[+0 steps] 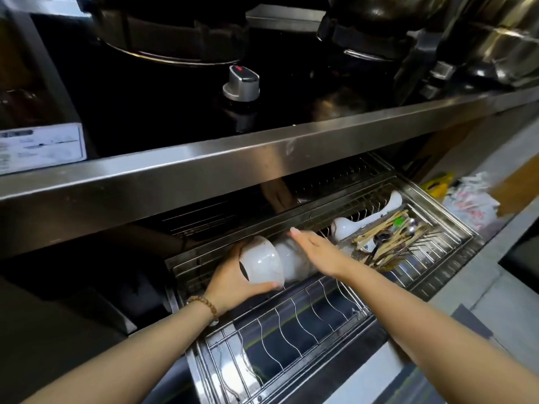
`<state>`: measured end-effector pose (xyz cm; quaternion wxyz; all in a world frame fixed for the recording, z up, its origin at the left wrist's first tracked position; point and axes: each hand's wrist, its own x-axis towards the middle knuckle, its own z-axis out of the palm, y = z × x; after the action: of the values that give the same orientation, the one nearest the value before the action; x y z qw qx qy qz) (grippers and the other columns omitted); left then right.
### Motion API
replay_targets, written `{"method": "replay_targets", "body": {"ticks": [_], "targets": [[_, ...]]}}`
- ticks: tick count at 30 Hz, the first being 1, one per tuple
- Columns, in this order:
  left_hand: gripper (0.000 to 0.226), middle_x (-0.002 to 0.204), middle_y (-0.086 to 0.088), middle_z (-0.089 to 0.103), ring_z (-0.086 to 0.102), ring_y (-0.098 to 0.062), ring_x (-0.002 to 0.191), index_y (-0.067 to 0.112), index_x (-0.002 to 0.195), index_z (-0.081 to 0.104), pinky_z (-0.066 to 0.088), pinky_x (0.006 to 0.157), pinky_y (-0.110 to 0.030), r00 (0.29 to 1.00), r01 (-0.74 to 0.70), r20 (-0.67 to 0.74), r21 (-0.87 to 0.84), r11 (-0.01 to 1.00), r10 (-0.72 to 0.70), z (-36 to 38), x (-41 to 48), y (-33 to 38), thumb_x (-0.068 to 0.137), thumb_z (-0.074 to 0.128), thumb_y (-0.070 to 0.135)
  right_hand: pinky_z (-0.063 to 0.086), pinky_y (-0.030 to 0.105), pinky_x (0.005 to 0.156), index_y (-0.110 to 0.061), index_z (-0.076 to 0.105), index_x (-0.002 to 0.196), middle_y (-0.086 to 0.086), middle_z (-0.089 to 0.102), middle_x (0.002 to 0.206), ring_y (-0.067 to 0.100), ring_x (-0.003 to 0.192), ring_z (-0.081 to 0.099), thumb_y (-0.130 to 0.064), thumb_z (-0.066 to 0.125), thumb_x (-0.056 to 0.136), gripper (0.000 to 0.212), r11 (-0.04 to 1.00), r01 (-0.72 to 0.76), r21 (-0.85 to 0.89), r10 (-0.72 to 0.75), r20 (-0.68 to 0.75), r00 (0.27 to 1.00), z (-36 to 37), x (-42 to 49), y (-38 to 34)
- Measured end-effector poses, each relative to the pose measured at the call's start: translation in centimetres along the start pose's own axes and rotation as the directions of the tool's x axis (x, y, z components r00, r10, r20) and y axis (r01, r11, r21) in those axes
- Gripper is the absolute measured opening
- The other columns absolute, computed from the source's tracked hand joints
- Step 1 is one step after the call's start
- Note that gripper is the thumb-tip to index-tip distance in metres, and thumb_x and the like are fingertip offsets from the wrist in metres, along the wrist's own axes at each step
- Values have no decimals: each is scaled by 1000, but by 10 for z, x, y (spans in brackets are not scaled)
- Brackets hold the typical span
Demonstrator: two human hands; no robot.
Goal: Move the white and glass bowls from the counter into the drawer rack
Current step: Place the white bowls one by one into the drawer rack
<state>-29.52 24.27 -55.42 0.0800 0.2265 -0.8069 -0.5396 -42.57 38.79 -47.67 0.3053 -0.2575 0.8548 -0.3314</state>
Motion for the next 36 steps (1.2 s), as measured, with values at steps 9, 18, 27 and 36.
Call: {"method": "replay_targets", "body": {"ticks": [9, 18, 27, 36], "targets": [[91, 114, 29, 53, 54, 3, 107, 66, 109, 34, 46, 86, -18, 999, -42, -2, 20, 999, 42, 19, 10, -14, 34, 85, 63, 16, 23, 105, -26, 35, 145, -5, 32, 153, 12, 141, 26, -59, 25, 94, 61, 996, -43, -83, 51, 94, 994, 5, 5, 13], [97, 119, 15, 43, 49, -7, 111, 43, 124, 40, 43, 91, -23, 998, -57, -12, 105, 993, 59, 37, 19, -15, 38, 83, 61, 6, 31, 116, -22, 30, 147, -4, 24, 156, 12, 145, 13, -51, 23, 98, 57, 985, 18, -170, 6, 142, 990, 7, 8, 13], [95, 126, 9, 48, 49, -13, 115, 36, 123, 41, 46, 96, -35, 1000, -1, 18, 98, 995, 0, 38, 26, -13, 40, 84, 57, 3, 29, 116, -20, 45, 139, -1, 21, 157, 14, 146, 10, -42, 18, 102, 52, 974, 65, -218, -26, 177, 984, 6, 7, 6], [102, 137, -3, 47, 46, -20, 124, 15, 140, 29, 41, 104, -38, 996, 86, 22, 53, 995, -87, 31, 8, -4, 59, 85, 42, 4, 27, 115, -17, 47, 139, -3, 21, 158, 13, 146, 11, -44, 19, 101, 54, 973, 44, -229, -6, 165, 986, 2, -5, -3]]}}
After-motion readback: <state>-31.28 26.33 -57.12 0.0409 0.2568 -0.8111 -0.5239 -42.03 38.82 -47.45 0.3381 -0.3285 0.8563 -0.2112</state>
